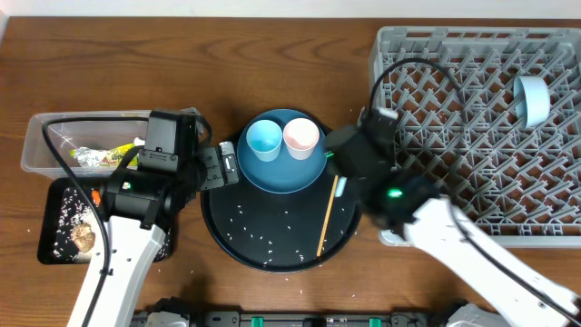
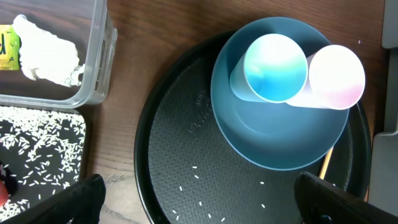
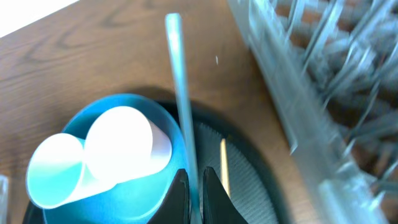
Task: Sort waste into correct bins and load items into the dishwasher rack
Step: 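Carry the knife right and drop it into the rack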
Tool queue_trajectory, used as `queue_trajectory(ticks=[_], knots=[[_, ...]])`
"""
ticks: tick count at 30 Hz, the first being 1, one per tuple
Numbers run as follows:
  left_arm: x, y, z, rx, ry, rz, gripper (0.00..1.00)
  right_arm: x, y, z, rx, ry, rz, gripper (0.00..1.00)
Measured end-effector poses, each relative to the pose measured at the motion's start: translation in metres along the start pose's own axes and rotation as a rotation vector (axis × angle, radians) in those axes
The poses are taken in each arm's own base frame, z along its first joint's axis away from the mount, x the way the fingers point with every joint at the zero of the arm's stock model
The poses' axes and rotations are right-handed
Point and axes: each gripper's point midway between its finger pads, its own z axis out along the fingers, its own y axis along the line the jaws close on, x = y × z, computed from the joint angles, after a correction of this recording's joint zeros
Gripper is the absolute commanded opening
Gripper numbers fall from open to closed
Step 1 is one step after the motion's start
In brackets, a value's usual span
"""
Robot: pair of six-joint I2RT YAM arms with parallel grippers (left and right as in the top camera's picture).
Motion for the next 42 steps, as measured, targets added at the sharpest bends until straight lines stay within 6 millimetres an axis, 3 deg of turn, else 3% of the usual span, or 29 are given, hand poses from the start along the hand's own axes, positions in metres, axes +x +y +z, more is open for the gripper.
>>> queue_trajectory(ticks=[3, 7, 15, 27, 29, 30, 32, 37, 42], knots=[[0.000, 0.000, 0.000, 0.000, 0.000, 0.000, 0.98, -0.021, -0.023, -0.007, -0.007, 0.009, -0.114, 0.01], [0.000, 0.000, 0.000, 0.000, 0.000, 0.000, 0.98, -0.038, -0.062, 0.001, 0.020, 0.054, -0.184, 0.01], [0.000, 0.000, 0.000, 0.000, 0.000, 0.000, 0.98, -0.046, -0.112, 0.034, 0.060, 0.147, -0.193, 0.01], [0.000, 0.000, 0.000, 0.000, 0.000, 0.000, 0.98, -0.019, -0.115, 0.090, 0.049, 0.253, -0.267, 0.04], [0.000, 0.000, 0.000, 0.000, 0.000, 0.000, 0.98, -0.015, -0.115, 0.099, 0.047, 0.261, -0.273, 0.37], [0.000, 0.000, 0.000, 0.000, 0.000, 0.000, 0.98, -0.014, -0.115, 0.102, 0.047, 0.263, -0.277, 0.46], [0.000, 0.000, 0.000, 0.000, 0.000, 0.000, 0.98, -0.011, -0.112, 0.106, 0.028, 0.272, -0.286, 0.52], [0.000, 0.000, 0.000, 0.000, 0.000, 0.000, 0.98, -0.018, -0.111, 0.100, 0.024, 0.251, -0.293, 0.48], [0.000, 0.000, 0.000, 0.000, 0.000, 0.000, 0.98, -0.043, -0.097, 0.067, -0.035, 0.174, -0.286, 0.40]])
